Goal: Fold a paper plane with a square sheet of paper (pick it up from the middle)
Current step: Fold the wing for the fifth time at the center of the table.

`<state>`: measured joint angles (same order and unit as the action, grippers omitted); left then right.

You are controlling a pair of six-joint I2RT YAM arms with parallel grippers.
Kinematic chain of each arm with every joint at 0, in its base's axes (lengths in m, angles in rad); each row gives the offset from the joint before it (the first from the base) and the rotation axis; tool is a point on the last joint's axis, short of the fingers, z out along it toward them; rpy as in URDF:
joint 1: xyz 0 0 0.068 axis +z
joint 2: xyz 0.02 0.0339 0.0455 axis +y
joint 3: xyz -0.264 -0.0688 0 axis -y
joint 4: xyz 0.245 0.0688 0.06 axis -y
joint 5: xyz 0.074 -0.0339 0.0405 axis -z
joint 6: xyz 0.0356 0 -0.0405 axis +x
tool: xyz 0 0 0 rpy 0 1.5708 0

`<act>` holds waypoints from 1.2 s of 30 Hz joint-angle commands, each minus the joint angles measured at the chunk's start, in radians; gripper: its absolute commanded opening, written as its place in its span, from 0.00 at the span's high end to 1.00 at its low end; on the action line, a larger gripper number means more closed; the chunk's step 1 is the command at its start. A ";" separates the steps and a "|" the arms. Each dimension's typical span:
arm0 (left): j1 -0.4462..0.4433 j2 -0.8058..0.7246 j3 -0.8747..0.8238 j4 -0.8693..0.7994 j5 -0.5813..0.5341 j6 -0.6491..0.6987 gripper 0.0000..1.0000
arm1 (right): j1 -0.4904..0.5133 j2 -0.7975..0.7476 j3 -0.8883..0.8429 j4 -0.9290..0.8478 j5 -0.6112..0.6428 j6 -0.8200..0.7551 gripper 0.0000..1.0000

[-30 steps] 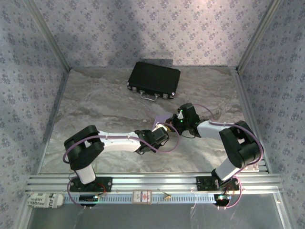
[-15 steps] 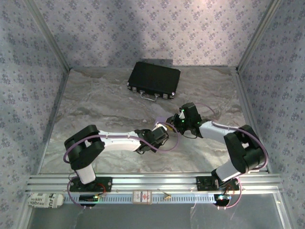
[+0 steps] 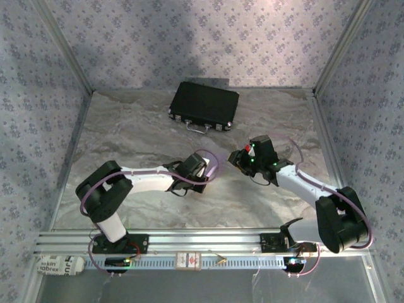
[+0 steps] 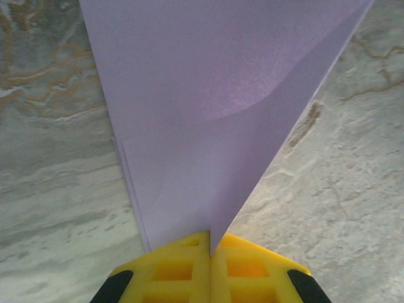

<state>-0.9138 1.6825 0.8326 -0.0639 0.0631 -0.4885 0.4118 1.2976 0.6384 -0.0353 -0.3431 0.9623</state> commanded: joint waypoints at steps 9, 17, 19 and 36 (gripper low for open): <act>0.077 0.008 -0.017 0.092 0.254 -0.046 1.00 | -0.001 -0.011 -0.031 -0.011 0.001 -0.032 0.60; 0.121 0.080 -0.015 0.176 0.419 -0.099 1.00 | 0.015 0.011 -0.052 0.087 -0.029 -0.039 0.65; 0.127 0.099 -0.017 0.197 0.447 -0.113 1.00 | 0.024 0.020 -0.056 0.120 -0.035 -0.043 0.67; 0.161 0.200 -0.068 0.457 0.614 -0.306 1.00 | 0.071 0.114 -0.111 0.342 -0.099 -0.088 0.75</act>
<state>-0.7486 1.8477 0.7826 0.3111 0.6342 -0.7418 0.4816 1.3846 0.5350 0.2466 -0.3927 0.8814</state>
